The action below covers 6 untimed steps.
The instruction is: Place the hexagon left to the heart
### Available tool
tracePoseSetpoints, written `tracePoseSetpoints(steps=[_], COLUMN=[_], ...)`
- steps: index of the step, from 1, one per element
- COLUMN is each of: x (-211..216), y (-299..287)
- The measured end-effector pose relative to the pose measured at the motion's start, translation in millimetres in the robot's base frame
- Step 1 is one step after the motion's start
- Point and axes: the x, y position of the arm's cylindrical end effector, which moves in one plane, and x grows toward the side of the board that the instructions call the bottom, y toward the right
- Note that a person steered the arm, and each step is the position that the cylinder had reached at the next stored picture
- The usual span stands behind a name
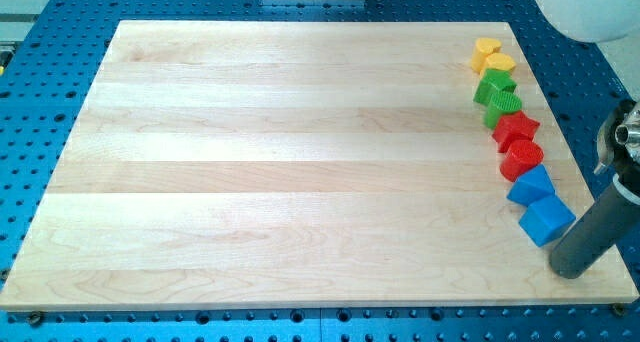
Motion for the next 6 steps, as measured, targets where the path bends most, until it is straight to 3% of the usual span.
tracePoseSetpoints(steps=[2, 3, 4, 6], x=[-1, -92, -196, -249], y=[35, 88, 92, 45])
